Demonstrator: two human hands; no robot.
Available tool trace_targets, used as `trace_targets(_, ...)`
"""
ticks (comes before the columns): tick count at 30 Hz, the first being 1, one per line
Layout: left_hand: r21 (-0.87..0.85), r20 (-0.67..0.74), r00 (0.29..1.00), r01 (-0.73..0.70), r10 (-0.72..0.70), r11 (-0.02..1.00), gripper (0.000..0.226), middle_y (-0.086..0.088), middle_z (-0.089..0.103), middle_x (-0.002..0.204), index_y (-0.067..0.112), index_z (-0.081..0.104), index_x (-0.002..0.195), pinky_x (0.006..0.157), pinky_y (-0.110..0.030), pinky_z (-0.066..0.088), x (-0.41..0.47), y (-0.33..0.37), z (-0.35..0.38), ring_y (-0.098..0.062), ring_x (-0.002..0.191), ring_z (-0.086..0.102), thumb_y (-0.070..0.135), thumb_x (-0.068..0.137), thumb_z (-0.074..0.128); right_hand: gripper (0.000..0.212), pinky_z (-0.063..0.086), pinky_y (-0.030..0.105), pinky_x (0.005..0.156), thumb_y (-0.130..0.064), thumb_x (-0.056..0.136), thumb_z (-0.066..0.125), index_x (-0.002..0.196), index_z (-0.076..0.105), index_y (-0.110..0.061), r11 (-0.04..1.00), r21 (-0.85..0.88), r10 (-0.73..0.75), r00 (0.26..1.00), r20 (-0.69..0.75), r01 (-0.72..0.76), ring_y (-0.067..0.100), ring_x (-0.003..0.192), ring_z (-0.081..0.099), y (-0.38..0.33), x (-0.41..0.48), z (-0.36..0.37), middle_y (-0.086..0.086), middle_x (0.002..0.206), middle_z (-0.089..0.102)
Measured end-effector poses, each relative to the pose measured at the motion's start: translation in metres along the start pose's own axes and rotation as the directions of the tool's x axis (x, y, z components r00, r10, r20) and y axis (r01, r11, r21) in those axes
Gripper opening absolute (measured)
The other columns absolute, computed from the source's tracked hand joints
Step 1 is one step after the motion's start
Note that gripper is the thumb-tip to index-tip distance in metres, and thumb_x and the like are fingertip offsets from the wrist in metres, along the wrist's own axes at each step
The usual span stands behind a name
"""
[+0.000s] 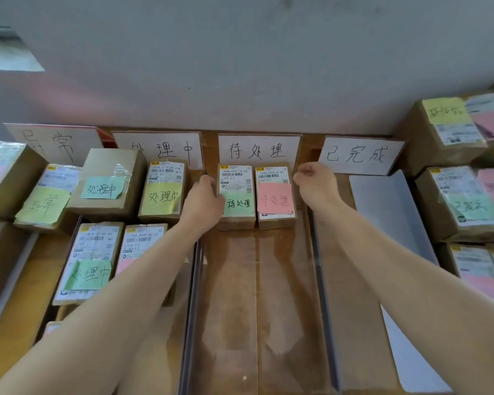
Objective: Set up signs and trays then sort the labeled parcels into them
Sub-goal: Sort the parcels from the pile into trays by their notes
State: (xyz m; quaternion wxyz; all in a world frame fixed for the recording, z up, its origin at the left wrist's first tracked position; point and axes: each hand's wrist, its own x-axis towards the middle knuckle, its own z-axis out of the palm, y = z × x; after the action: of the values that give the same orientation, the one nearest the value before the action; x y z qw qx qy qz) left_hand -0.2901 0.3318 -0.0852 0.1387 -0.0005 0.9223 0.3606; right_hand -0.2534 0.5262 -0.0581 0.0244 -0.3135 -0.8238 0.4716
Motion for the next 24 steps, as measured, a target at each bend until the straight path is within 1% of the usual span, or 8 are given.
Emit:
trace_targets(4,0.152,-0.101,0.952,-0.272,0.289,0.950,0.033,-0.006,0.053,0.124,0.012,0.047,0.128,0.076,-0.029,0.046,-0.013,0.043,-0.030,-0.021,0.099,0.055,0.014,0.095,0.047,0.033,0.038,0.018,0.080,-0.017,0.095,0.050,0.127,0.053,-0.011,0.932,-0.203,-0.306,0.952,-0.002,0.300,0.013,0.110,0.052,-0.034,-0.031,-0.031,0.001,0.125,0.058)
trace_targets(6,0.221,-0.122,0.889,-0.408,0.441,0.886,0.033,-0.008,0.051,0.125,0.012,0.047,0.128,0.085,-0.038,0.048,-0.023,0.069,-0.040,-0.025,0.105,0.054,0.014,0.095,0.045,0.034,0.038,0.027,0.090,-0.020,0.094,0.050,0.127,0.053,-0.010,0.825,-0.386,-0.446,0.895,0.003,0.412,0.020,0.119,0.047,-0.049,-0.048,-0.049,0.004,0.127,0.056)
trace_targets(9,0.339,-0.138,0.740,-0.590,0.659,0.733,0.032,-0.010,0.049,0.129,0.008,0.048,0.127,0.096,-0.038,0.039,-0.044,0.102,-0.047,-0.026,0.113,0.049,0.011,0.095,0.043,0.037,0.025,0.034,0.106,-0.021,0.094,0.051,0.129,0.049,-0.008,0.637,-0.592,-0.604,0.797,0.014,0.493,0.024,0.128,0.034,-0.063,-0.078,-0.079,0.007,0.133,0.048)
trace_targets(12,0.442,-0.201,0.531,-0.701,0.823,0.560,0.028,-0.017,0.056,0.119,0.000,0.054,0.118,0.097,-0.043,0.037,-0.069,0.129,-0.053,-0.034,0.107,0.053,0.005,0.091,0.048,0.040,0.019,0.037,0.109,-0.020,0.090,0.056,0.127,0.050,-0.006,0.514,-0.690,-0.711,0.703,-0.011,0.510,0.027,0.133,0.030,-0.071,-0.102,-0.107,0.009,0.134,0.048)
trace_targets(14,0.509,-0.238,0.397,-0.726,0.886,0.462,0.025,-0.019,0.059,0.111,-0.002,0.057,0.110,0.092,-0.045,0.041,-0.087,0.147,-0.058,-0.036,0.099,0.055,0.004,0.087,0.051,0.040,0.022,0.041,0.109,-0.019,0.087,0.061,0.123,0.053,-0.002,0.462,-0.731,-0.762,0.646,-0.037,0.502,0.032,0.131,0.034,-0.075,-0.116,-0.125,0.013,0.130,0.052)
trace_targets(16,0.555,-0.257,0.310,-0.728,0.915,0.402,0.024,-0.019,0.060,0.108,-0.002,0.058,0.108,0.091,-0.045,0.042,-0.101,0.162,-0.063,-0.036,0.097,0.056,0.005,0.086,0.051,0.039,0.030,0.046,0.105,-0.018,0.083,0.065,0.116,0.056,0.001,0.423,-0.753,-0.812,0.580,-0.069,0.503,0.037,0.123,0.043,-0.077,-0.127,-0.139,0.017,0.121,0.057)
trace_targets(20,0.622,-0.282,0.223,-0.698,0.933,0.355,0.026,-0.019,0.059,0.111,-0.002,0.057,0.109,0.093,-0.044,0.039,-0.137,0.194,-0.062,-0.036,0.099,0.054,0.009,0.086,0.050,0.039,0.037,0.046,0.099,-0.020,0.081,0.066,0.112,0.058,0.002,0.369,-0.775,-0.881,0.458,-0.117,0.513,0.037,0.111,0.052,-0.074,-0.150,-0.175,0.018,0.112,0.061)
trace_targets(24,0.677,-0.308,0.151,-0.659,0.939,0.328,0.026,-0.021,0.058,0.112,-0.003,0.057,0.110,0.093,-0.044,0.039,-0.184,0.227,-0.043,-0.037,0.100,0.052,0.008,0.087,0.051,0.039,0.035,0.040,0.096,-0.024,0.079,0.060,0.109,0.059,0.001,0.315,-0.780,-0.930,0.340,-0.140,0.541,0.036,0.107,0.054,-0.057,-0.167,-0.222,0.017,0.110,0.062)
